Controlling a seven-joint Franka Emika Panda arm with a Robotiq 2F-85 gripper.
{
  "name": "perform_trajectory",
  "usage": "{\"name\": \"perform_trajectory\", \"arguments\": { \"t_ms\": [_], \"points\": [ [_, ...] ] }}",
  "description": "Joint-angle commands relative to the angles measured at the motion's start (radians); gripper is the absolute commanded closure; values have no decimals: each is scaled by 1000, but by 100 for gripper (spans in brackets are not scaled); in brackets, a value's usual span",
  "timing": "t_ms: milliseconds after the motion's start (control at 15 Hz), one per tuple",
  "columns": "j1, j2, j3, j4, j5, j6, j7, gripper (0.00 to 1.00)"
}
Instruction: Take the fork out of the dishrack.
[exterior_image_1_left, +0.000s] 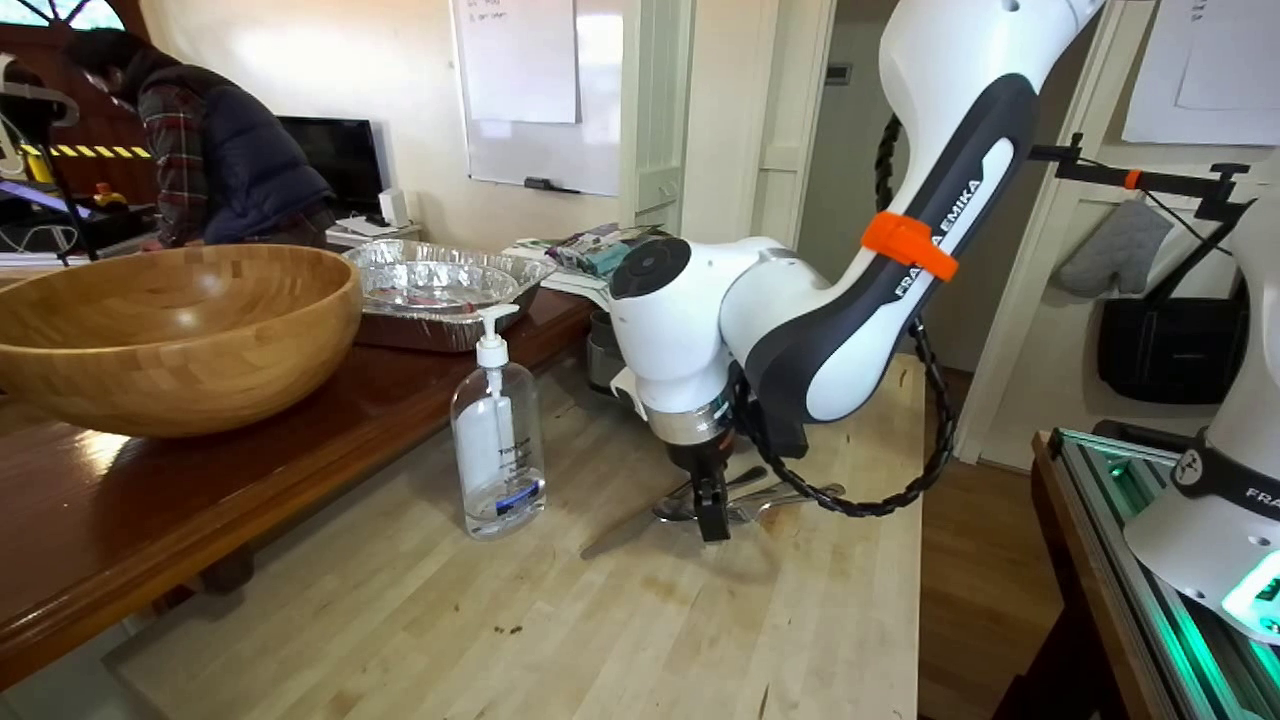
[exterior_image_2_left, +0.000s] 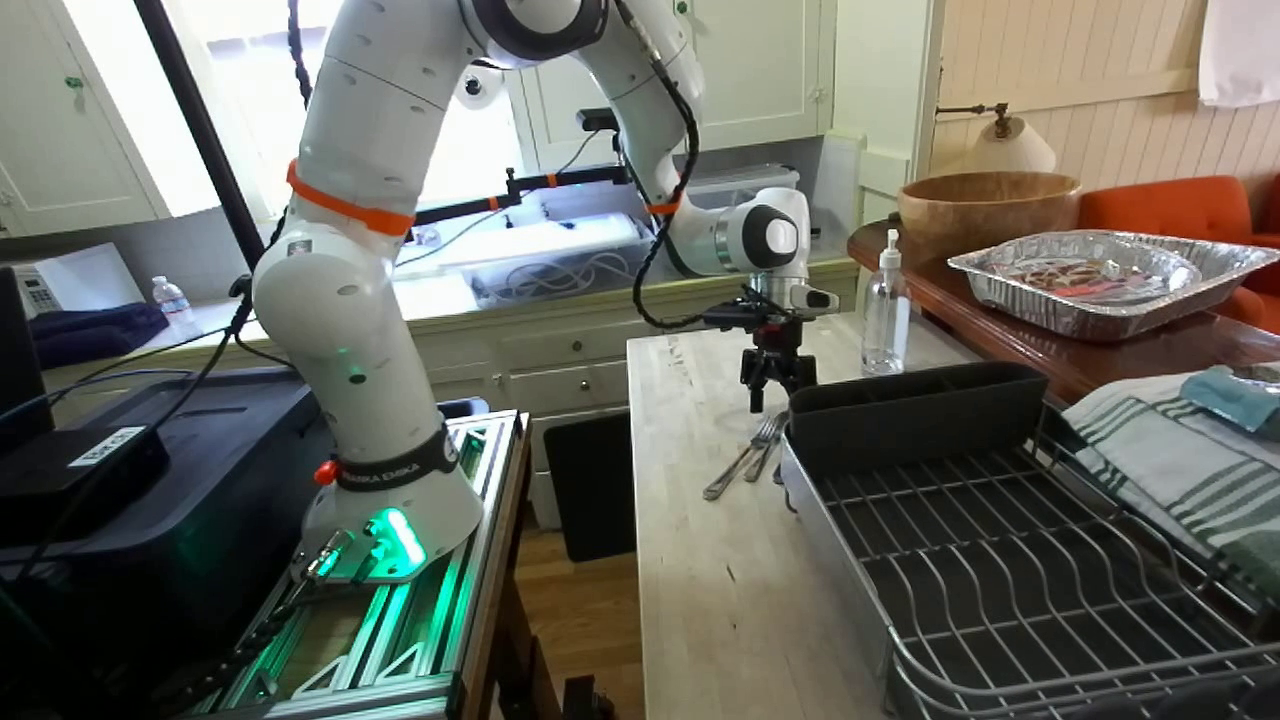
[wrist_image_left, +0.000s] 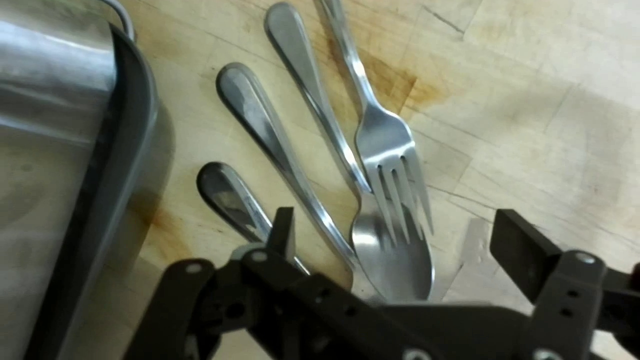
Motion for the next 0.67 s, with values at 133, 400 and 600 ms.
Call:
{"name": "perform_trajectory", "arguments": {
  "t_ms": [133, 400, 600],
  "points": [
    [-29, -75, 24, -32, 122, 23, 38, 0],
    [-49, -161, 21, -57, 226, 17, 81, 0],
    [-61, -229, 6, -82, 270, 7, 158, 0]
  ]
}}
